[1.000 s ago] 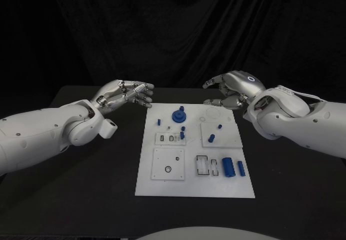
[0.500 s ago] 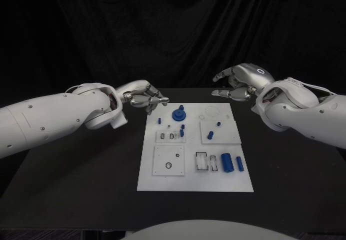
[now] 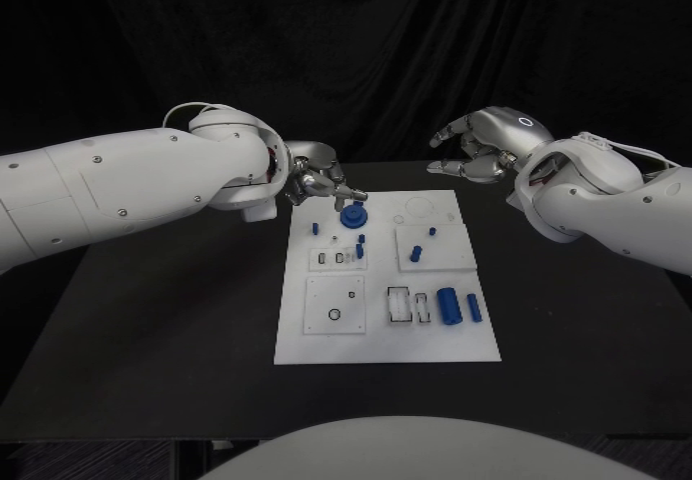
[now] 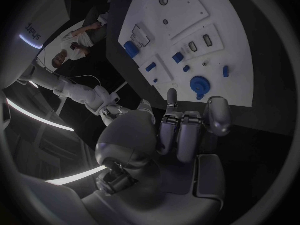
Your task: Assemble the parts on the task board
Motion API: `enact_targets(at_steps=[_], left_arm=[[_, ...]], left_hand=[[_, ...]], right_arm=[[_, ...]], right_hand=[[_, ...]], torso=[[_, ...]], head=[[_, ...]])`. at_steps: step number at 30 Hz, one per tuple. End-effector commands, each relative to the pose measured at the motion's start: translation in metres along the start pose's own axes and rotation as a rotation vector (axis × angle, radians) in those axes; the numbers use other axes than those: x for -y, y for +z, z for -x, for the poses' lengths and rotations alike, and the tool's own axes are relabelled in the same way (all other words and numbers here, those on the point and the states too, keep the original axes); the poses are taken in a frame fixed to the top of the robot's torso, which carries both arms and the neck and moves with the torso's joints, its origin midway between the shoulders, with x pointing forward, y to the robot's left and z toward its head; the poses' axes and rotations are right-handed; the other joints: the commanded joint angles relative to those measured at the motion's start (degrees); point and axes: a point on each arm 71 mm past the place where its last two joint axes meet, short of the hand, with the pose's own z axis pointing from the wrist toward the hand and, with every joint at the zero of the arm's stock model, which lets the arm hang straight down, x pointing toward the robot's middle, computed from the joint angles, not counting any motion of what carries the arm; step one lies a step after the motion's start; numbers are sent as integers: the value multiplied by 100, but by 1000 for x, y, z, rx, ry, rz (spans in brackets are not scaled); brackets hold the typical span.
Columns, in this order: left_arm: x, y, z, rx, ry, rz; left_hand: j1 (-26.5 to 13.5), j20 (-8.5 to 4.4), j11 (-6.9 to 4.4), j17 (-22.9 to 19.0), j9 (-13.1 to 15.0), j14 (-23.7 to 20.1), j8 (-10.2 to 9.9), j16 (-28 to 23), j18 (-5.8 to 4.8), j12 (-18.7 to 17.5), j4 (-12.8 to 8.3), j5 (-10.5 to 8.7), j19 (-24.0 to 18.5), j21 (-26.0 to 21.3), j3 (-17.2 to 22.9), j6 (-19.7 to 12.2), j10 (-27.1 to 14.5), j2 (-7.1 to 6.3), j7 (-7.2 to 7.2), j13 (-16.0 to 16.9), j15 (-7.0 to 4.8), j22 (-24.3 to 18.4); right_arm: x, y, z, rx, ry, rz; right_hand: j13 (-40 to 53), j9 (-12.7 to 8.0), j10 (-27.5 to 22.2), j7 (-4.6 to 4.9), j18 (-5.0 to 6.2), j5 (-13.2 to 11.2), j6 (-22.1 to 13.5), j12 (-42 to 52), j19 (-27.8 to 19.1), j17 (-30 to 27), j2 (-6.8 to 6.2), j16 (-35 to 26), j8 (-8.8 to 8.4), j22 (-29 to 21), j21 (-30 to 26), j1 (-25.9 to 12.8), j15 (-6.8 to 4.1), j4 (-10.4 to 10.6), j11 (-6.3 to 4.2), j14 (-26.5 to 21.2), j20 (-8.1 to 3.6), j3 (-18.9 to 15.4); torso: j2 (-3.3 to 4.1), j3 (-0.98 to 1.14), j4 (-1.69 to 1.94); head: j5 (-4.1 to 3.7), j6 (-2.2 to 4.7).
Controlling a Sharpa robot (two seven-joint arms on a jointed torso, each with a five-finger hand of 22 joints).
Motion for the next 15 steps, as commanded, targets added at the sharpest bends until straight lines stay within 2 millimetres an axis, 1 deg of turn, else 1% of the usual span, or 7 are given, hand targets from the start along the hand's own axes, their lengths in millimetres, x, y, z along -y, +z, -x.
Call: enact_targets(at_steps=[1, 4, 6, 8, 10, 12, 15], left_arm=[[-1, 5, -3, -91, 65, 148], [6, 11, -2, -87, 77, 172], [12, 15, -2, -82, 83, 179], [18, 18, -3, -85, 92, 190], [22, 21, -4, -92, 100, 203], [26, 23, -6, -96, 108, 217], [29, 27, -8, -96, 112, 239]], left_hand=[[-144, -66, -96, 1505, 328, 595, 108, 17, -147, 14, 1, -20, 310, 138, -21, 79, 602, 10, -87, 1494, -88, 262], [-235, -132, -160, 1505, 528, 595, 124, 17, -179, 14, -9, -28, 489, 201, -14, 172, 602, 6, -144, 1494, -155, 400], [-250, -163, -190, 1505, 613, 595, 130, 17, -194, 14, -20, -21, 567, 227, 0, 229, 602, -2, -176, 1494, -188, 459], [-246, -224, -265, 1505, 829, 595, 242, 17, -238, 14, -56, -10, 768, 314, 32, 365, 602, -30, -247, 1494, -255, 633], [-297, -342, -378, 1505, 1203, 595, 436, 17, -349, 14, -54, -32, 1210, 533, 44, 498, 602, -82, -359, 1494, -372, 1054], [-320, -374, -403, 1505, 1302, 595, 450, 17, -364, 14, -53, -45, 1272, 561, 50, 492, 602, -91, -380, 1494, -403, 1109], [-346, -426, -440, 1505, 1471, 595, 414, 17, -385, 14, -69, -46, 1361, 590, 73, 482, 602, -115, -409, 1494, -449, 1181]], right_arm=[[2, 0, -2, -20, -2, -19], [4, -1, -3, -26, -4, -27], [5, -1, -3, -30, -5, -32], [5, -1, -3, -33, -5, -35], [5, -1, -3, -33, -5, -35], [4, 0, -3, -33, -5, -33], [3, 0, -3, -32, -4, -30]], right_hand=[[1510, -9, 596, -8, -29, 7, 48, 36, 28, 1351, 46, 22, 23, 1073, 21, 5, 1, -26, 9, 525, 9, 18], [1510, -9, 596, -6, -28, 9, 57, 36, 26, 1345, 49, 16, 27, 1071, 14, 9, 2, -27, 10, 523, 9, 18], [1510, -9, 596, -6, -28, 9, 57, 36, 26, 1345, 49, 16, 27, 1071, 14, 9, 2, -27, 10, 523, 9, 18], [1510, -9, 596, -6, -28, 9, 57, 36, 26, 1345, 49, 16, 27, 1071, 14, 9, 2, -27, 10, 523, 9, 18], [1510, -10, 596, -6, -27, 9, 58, 36, 25, 1345, 50, 15, 27, 1071, 13, 9, 2, -27, 11, 523, 10, 18], [1510, -11, 596, -4, -25, 13, 62, 36, 22, 1342, 53, 12, 27, 1068, 3, 13, 3, -29, 12, 522, 10, 19], [1510, -12, 596, -4, -26, 14, 62, 36, 23, 1344, 53, 15, 27, 1069, 7, 14, 3, -30, 12, 523, 11, 19]], torso=[[-33, 45, -30], [-29, 45, -10], [-29, 45, -22], [-21, 53, -38], [-16, 60, -49], [-11, 67, -62], [-17, 56, -45]], head=[[22, -9], [14, -9], [29, -9], [52, -9], [63, -9], [68, -9], [24, -9]])
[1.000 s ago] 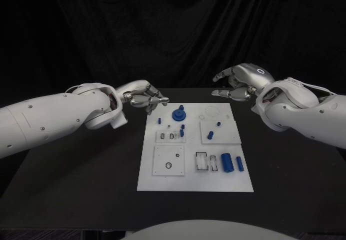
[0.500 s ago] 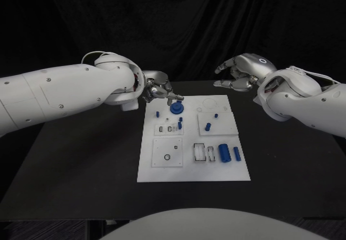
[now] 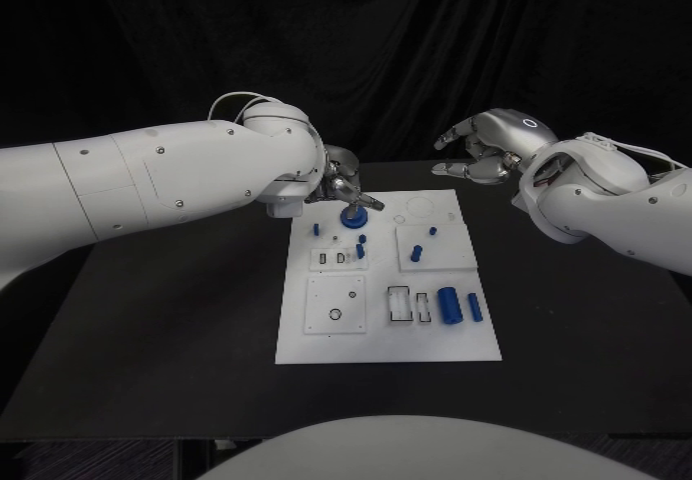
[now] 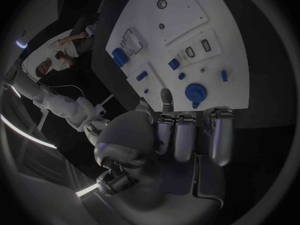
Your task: Assemble the parts on the task board
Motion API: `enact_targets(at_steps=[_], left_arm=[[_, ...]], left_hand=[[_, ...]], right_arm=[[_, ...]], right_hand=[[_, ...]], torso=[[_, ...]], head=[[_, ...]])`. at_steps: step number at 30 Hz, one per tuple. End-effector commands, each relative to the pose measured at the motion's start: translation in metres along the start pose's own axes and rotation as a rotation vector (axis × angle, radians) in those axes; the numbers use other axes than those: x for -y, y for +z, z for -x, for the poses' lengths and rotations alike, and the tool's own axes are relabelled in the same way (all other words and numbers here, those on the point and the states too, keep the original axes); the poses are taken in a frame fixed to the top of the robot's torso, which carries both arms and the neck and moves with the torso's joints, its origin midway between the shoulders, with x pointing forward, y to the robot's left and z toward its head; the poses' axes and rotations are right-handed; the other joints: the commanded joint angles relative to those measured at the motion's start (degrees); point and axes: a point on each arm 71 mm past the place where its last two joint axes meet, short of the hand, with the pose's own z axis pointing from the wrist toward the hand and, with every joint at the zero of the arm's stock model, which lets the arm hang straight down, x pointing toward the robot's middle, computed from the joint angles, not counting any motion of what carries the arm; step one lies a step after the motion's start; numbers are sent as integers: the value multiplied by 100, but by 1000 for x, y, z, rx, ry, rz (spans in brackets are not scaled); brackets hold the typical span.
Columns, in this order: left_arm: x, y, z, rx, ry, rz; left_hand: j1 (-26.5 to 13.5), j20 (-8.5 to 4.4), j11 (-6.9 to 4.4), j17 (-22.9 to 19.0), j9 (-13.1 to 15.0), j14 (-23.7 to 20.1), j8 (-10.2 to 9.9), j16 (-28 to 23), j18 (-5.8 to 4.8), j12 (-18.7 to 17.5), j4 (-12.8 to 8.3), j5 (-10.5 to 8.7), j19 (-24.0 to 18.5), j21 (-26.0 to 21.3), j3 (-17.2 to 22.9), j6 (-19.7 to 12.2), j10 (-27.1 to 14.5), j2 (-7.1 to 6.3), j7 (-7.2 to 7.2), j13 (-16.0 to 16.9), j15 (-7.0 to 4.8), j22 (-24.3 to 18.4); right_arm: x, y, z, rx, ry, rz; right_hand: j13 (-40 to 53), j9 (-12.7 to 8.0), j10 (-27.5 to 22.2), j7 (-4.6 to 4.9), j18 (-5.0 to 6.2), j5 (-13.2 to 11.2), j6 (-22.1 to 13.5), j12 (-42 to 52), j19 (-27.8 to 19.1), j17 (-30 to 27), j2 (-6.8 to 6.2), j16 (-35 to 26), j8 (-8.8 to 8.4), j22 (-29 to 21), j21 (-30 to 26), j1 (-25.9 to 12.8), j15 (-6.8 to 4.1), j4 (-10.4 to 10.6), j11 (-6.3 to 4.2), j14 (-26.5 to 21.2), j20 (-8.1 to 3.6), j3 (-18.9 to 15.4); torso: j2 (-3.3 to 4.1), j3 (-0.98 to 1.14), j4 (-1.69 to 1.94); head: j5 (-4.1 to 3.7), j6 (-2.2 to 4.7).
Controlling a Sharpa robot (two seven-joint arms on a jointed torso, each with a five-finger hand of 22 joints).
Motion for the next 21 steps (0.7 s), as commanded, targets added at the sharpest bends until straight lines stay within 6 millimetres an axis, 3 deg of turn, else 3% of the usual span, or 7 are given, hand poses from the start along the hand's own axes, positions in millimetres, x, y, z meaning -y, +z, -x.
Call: enact_targets(at_steps=[1, 3, 6, 13, 18, 21], left_arm=[[-2, 3, -2, -14, 12, 84], [-2, 4, -3, -12, 10, 98], [-3, 6, -6, -5, 0, 118], [-4, 14, -16, 8, -30, 125], [-5, 19, -26, 5, -48, 119], [-5, 22, -30, 2, -54, 115]], left_hand=[[-52, -6, -66, 1506, 102, 591, -32, 15, -80, 14, -40, -6, 76, 28, 47, 4, 597, -14, -61, 1493, -55, 703], [-30, -28, -83, 1506, 175, 591, -72, 15, -93, 14, -85, 27, 129, 47, 83, 16, 597, -27, -75, 1493, -76, 749], [22, -56, -108, 1506, 267, 591, -129, 15, -111, 14, -172, 64, 201, 76, 145, 57, 597, -53, -98, 1493, -104, 815], [33, -79, -125, 1506, 309, 591, -229, 15, -116, 14, -219, 73, 229, 80, 205, 80, 597, -46, -110, 1493, -125, 833], [20, -83, -124, 1506, 310, 591, -288, 15, -117, 14, -222, 68, 234, 79, 216, 75, 597, -47, -106, 1493, -127, 834], [15, -84, -124, 1506, 311, 591, -298, 15, -116, 14, -219, 65, 231, 75, 218, 79, 597, -46, -106, 1493, -127, 829]], right_arm=[[1, 0, -2, -10, -1, -17], [1, 0, -1, -10, -1, -18], [2, -1, -1, -9, -1, -21], [3, -2, 0, -4, -1, -23], [3, -1, -1, -2, -1, -19], [3, -1, -1, -2, -1, -20]], right_hand=[[1510, -8, 596, 17, -26, 14, 42, 36, 16, 1344, 53, 15, 27, 1065, 7, 14, 3, -19, 12, 523, 3, 7], [1510, -8, 596, 17, -26, 14, 42, 36, 16, 1344, 53, 15, 27, 1065, 7, 14, 3, -19, 12, 523, 3, 7], [1510, -8, 596, 17, -26, 14, 42, 36, 16, 1344, 53, 15, 27, 1065, 7, 14, 3, -19, 12, 523, 3, 7], [1510, -12, 596, 14, -26, 20, 38, 36, 18, 1345, 53, 16, 22, 1065, 8, 20, 4, -23, 12, 523, 5, 6], [1510, -12, 596, 14, -26, 20, 38, 36, 18, 1345, 53, 16, 22, 1065, 8, 20, 4, -23, 12, 523, 5, 6], [1510, -19, 596, 13, -25, 28, 39, 36, 18, 1343, 49, 14, 18, 1065, 6, 39, 5, -36, 12, 523, 6, 6]], torso=[[-1, -8, 15], [-2, -17, 34], [10, -9, 44], [22, -3, -12], [39, -3, -20], [52, 9, -24]], head=[[-51, 1], [-73, 1], [-66, 1], [0, 1], [8, 1], [22, 1]])
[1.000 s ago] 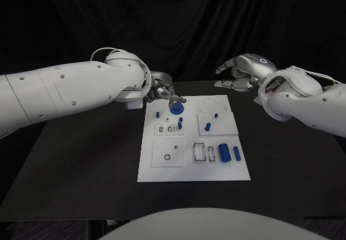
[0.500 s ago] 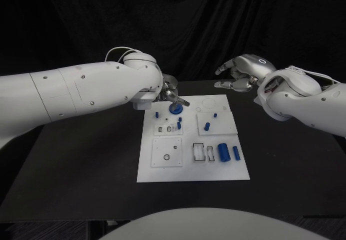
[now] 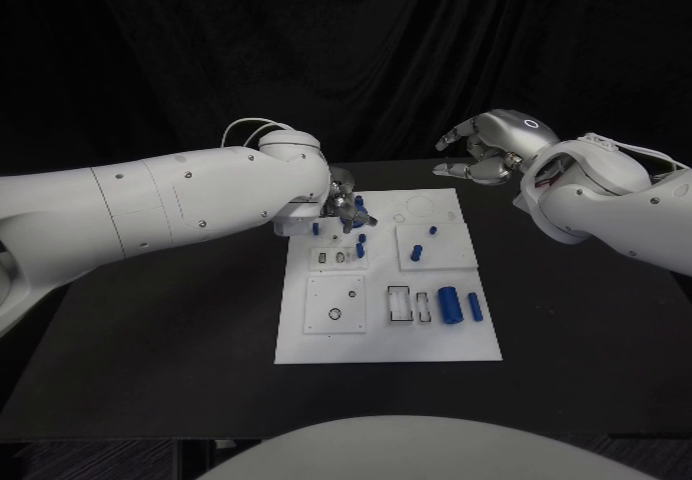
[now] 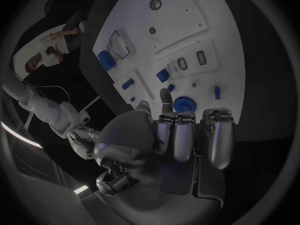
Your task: Assemble the parts on the task board
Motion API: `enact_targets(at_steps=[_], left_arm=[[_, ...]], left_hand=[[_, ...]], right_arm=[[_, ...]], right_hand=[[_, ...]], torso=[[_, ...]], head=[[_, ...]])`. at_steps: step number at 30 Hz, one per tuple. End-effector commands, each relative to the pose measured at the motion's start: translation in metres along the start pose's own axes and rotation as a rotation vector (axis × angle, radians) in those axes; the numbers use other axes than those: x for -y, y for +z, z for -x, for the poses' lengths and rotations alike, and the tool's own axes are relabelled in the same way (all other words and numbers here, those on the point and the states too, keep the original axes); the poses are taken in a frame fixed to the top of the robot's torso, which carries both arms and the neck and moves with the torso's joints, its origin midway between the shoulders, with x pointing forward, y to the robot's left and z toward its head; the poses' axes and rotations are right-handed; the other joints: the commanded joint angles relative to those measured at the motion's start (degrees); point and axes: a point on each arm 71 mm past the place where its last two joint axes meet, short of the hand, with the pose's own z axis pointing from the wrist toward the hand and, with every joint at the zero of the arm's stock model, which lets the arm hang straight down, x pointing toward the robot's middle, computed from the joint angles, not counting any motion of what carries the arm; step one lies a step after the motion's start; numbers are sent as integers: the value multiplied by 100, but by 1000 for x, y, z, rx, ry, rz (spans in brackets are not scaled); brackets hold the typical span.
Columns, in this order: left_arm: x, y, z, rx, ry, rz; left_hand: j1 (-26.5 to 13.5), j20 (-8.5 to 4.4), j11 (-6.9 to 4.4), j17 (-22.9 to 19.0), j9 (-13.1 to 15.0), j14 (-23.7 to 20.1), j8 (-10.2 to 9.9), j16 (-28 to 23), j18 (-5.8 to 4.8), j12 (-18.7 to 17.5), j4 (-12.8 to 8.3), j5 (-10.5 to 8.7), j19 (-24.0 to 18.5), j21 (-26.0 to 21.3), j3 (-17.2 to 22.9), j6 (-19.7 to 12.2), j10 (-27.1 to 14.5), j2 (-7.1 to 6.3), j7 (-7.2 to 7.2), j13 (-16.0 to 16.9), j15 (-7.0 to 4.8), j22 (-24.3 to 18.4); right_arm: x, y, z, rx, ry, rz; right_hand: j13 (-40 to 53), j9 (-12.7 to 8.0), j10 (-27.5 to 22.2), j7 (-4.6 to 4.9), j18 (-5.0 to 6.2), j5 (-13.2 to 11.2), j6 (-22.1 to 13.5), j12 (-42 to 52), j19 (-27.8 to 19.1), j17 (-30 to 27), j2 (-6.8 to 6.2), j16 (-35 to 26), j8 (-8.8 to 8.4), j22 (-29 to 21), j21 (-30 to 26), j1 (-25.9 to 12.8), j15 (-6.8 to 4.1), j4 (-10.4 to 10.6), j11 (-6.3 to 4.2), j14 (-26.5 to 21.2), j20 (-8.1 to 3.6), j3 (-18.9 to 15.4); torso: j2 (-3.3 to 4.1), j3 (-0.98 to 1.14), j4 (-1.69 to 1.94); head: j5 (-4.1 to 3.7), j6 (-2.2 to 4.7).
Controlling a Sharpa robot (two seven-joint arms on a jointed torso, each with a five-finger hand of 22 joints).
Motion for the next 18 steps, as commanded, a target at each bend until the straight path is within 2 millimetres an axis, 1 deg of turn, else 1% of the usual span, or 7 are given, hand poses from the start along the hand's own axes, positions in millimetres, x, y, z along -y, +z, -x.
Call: enact_targets(at_steps=[1, 5, 9, 13, 18], left_arm=[[1, 3, -2, 24, -24, -5], [1, 7, -6, 21, -31, -13], [2, 10, -10, 17, -36, -19], [3, 14, -14, 9, -38, -19], [3, 17, -19, 3, -44, -18]], left_hand=[[5, -25, -43, 1507, 9, 616, -30, 15, -115, 14, -16, 16, 89, 32, 15, -2, 596, -6, -23, 1490, -41, 830], [-2, -26, -42, 1507, 12, 616, -53, 15, -109, 14, -15, 18, 73, 20, 25, 7, 596, 1, -23, 1490, -41, 808], [-13, -24, -33, 1507, 11, 616, -173, 15, -105, 14, -29, 33, 61, 3, 56, -1, 596, 0, -9, 1490, -35, 789], [-13, -23, -30, 1507, 8, 616, -211, 15, -106, 14, -37, 38, 64, 2, 66, 1, 596, -4, -5, 1490, -32, 792], [5, -21, -27, 1507, 9, 616, -264, 15, -107, 14, -67, 53, 70, 2, 89, 24, 596, -14, -4, 1490, -30, 797]], right_arm=[[1, -1, -1, 1, -1, -14], [2, -1, -2, 2, -1, -14], [2, -1, -3, 1, 0, -15], [2, -1, -5, -3, 0, -14], [2, -2, -6, -5, 2, -12]], right_hand=[[1506, -12, 597, 13, -25, 28, 39, 36, 18, 1343, 48, 15, 19, 1066, 7, 38, 5, -36, 11, 523, 7, 6], [1506, -16, 597, 13, -24, 27, 41, 36, 18, 1344, 43, 16, 17, 1066, 5, 51, 5, -45, 12, 523, 8, 6], [1506, -16, 597, 13, -24, 27, 41, 36, 18, 1344, 43, 16, 17, 1066, 5, 51, 5, -45, 12, 523, 8, 6], [1506, -19, 597, 13, -24, 27, 44, 36, 18, 1339, 42, 10, 16, 1066, 3, 60, 6, -49, 12, 521, 8, 6], [1506, -20, 597, 14, -23, 27, 45, 36, 16, 1337, 43, 8, 16, 1064, -4, 62, 6, -51, 13, 521, 8, 6]], torso=[[19, 12, -13], [17, 15, -5], [19, 19, -11], [20, 19, -13], [19, 24, -8]], head=[[19, 1], [32, 1], [37, 1], [49, 1], [23, 1]])
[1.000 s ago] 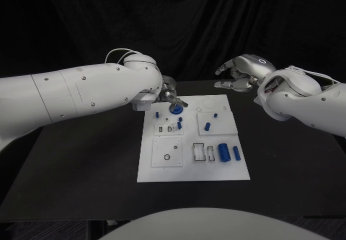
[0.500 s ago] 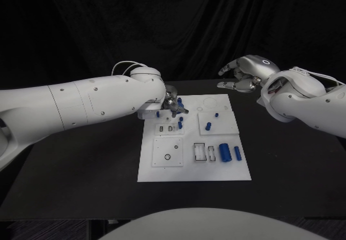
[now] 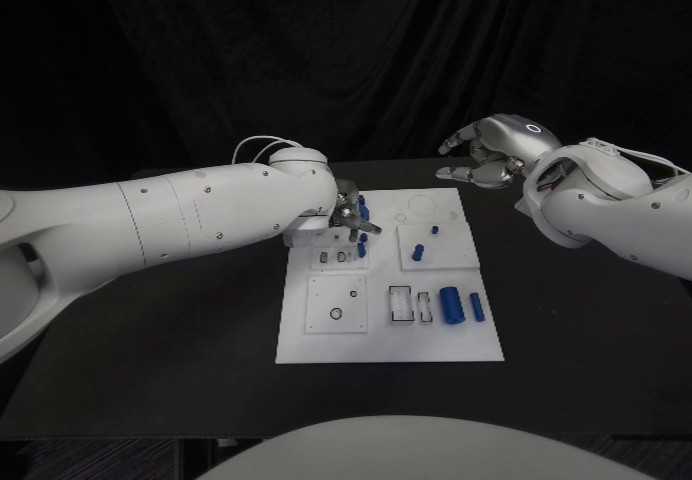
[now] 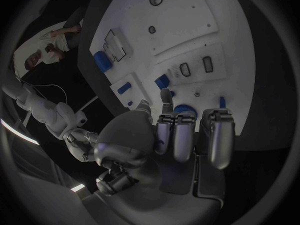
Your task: Assemble the parts on the task board
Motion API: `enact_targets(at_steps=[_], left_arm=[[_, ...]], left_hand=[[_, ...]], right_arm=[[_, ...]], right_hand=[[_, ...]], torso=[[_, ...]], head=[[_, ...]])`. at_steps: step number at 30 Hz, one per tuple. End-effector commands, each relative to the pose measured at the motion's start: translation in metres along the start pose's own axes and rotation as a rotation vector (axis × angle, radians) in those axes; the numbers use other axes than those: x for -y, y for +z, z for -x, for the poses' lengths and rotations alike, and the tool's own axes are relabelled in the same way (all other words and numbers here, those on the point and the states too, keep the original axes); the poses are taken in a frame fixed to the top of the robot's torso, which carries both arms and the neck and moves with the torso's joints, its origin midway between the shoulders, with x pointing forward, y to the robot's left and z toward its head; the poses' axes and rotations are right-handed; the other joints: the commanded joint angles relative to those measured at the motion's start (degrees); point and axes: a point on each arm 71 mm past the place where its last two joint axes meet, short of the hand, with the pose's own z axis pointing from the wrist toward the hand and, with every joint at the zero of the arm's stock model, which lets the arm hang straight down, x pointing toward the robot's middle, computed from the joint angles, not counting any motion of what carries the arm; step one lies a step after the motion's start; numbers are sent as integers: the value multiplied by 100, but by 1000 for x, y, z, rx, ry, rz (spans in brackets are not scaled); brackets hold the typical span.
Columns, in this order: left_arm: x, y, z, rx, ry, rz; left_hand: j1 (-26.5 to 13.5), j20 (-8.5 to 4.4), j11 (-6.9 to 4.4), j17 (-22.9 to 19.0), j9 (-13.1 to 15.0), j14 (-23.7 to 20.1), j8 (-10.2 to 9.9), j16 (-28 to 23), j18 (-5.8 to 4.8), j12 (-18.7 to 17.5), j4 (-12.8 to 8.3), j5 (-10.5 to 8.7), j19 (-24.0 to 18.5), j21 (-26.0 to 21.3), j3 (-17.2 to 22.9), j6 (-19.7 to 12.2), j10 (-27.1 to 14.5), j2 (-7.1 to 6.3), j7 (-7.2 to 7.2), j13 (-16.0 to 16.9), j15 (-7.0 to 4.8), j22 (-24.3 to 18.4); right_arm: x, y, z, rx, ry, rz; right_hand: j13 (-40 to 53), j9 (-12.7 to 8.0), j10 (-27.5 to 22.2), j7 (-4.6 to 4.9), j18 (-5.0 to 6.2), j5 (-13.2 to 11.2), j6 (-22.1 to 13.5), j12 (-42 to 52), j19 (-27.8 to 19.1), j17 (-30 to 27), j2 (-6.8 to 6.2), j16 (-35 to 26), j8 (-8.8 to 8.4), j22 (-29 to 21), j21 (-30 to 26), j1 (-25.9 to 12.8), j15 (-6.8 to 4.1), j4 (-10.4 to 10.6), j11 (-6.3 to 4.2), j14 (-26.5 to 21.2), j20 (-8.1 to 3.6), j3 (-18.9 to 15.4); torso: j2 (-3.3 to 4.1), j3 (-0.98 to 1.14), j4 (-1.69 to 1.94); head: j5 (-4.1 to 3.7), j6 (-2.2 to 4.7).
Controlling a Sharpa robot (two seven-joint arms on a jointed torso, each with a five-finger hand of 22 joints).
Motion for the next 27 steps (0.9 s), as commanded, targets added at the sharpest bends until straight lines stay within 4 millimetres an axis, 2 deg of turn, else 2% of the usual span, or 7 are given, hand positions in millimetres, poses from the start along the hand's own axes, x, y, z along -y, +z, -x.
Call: enact_targets(at_steps=[1, 11, 13, 22, 27], left_arm=[[2, 2, -2, 9, -11, -20], [1, 5, -8, 1, -19, -19], [1, 5, -9, 0, -21, -20], [0, 8, -16, -12, -23, -17], [-2, 10, -19, -22, -24, -10]], left_hand=[[6, -21, -29, 1508, 2, 615, -38, 15, -108, 14, -15, 27, 70, 2, 36, 29, 597, -14, -4, 1495, -30, 799], [32, -19, -29, 1508, 9, 615, -106, 15, -104, 14, -58, 56, 61, -11, 76, 72, 597, -21, -5, 1495, -29, 784], [43, -17, -26, 1508, -5, 615, -187, 15, -104, 14, -86, 77, 63, -14, 108, 89, 597, -21, -1, 1495, -27, 786], [59, -15, -25, 1508, -23, 615, -283, 15, -101, 14, -129, 101, 58, -24, 155, 148, 597, -25, -2, 1495, -26, 778], [89, -16, -28, 1508, -31, 615, -365, 15, -110, 14, -183, 137, 87, -8, 206, 193, 597, -31, -5, 1495, -28, 813]], right_arm=[[1, -1, -1, 4, 0, -7], [4, -2, -1, 7, -2, -13], [4, -2, -2, 7, -2, -13], [4, -2, -2, 3, -2, -13], [4, -2, -2, 0, -2, -12]], right_hand=[[1507, -6, 597, 14, -23, 27, 45, 36, 16, 1337, 21, 8, 16, 1065, -4, 40, 6, -35, 13, 521, 8, -10], [1507, -8, 597, 16, -23, 29, 48, 36, 16, 1338, 23, 9, 16, 1064, -5, 46, 6, -38, 13, 521, 9, -9], [1507, -8, 597, 16, -23, 29, 48, 36, 16, 1338, 23, 9, 16, 1064, -5, 46, 6, -38, 13, 521, 9, -9], [1507, -9, 597, 19, -22, 30, 53, 36, 16, 1339, 25, 11, 17, 1064, -6, 48, 6, -38, 14, 522, 9, -10], [1507, -9, 597, 19, -22, 30, 53, 36, 16, 1339, 25, 11, 17, 1064, -6, 48, 6, -38, 14, 522, 9, -10]], torso=[[-1, 4, 3], [-6, 7, 0], [-4, 7, 2], [-3, 5, 19], [-4, 2, 15]], head=[[-25, -1], [-1, -1], [-6, -1], [-21, -1], [-15, -1]])
